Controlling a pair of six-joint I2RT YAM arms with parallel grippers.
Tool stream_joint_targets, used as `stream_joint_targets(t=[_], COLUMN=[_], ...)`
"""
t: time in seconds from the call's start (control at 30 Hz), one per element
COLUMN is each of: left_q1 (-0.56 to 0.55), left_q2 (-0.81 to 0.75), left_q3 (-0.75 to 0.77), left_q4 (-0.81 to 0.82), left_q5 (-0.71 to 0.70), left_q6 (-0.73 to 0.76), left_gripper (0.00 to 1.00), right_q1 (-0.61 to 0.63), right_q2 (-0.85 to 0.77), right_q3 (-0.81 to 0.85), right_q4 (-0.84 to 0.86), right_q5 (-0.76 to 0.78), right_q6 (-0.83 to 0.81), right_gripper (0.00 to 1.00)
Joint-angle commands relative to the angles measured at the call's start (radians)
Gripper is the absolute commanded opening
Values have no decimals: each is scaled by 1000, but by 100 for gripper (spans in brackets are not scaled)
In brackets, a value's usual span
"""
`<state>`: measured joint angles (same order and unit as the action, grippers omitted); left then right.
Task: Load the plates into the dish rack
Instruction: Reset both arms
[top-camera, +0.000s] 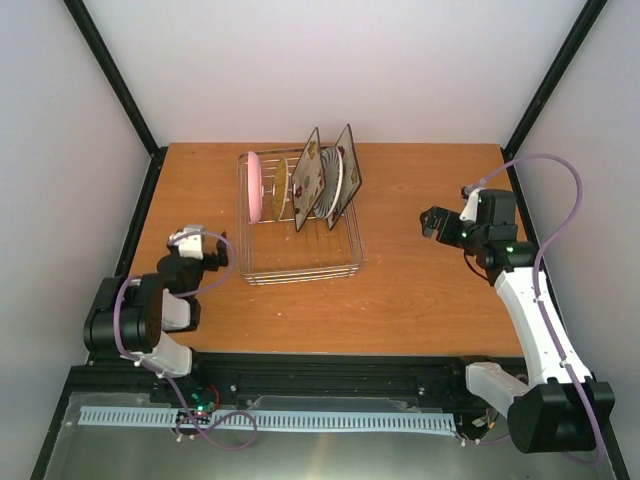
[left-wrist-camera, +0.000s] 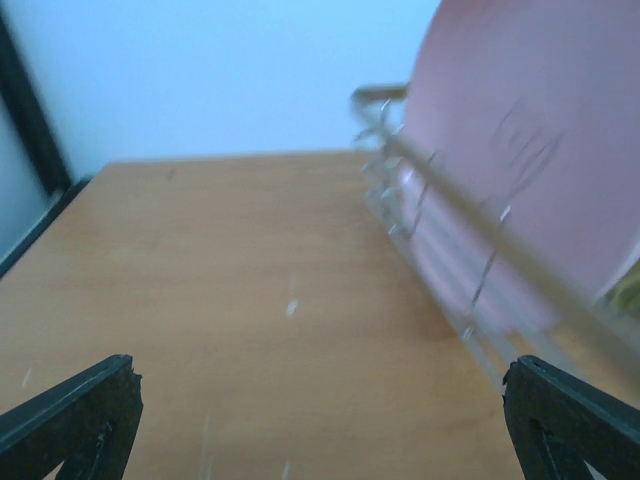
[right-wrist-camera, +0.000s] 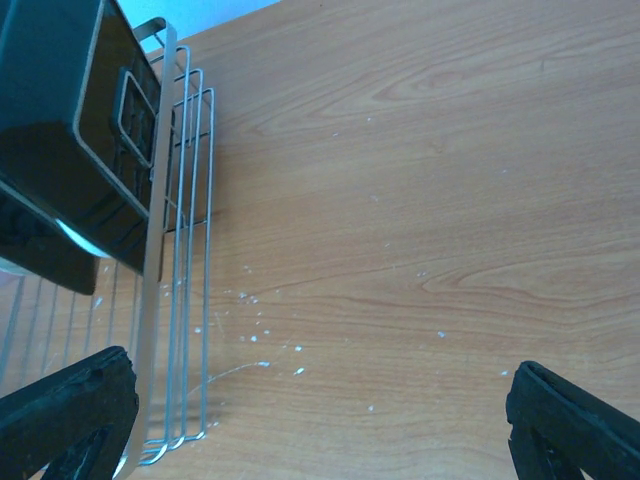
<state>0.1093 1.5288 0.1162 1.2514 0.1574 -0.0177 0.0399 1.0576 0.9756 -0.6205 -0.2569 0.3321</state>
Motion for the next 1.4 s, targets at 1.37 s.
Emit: stream_joint_targets(t=[1.37], left_q1=[9], left_q2=[-1], left_q3=[128], left_q4=[2], left_q5=[114], left_q6=[50], left_gripper=[100], right_q1=[-47], right_q2=[476], right_q3=[-670], right_q4=[1676], right_q5=[259], right_q6=[-386], right_gripper=[100])
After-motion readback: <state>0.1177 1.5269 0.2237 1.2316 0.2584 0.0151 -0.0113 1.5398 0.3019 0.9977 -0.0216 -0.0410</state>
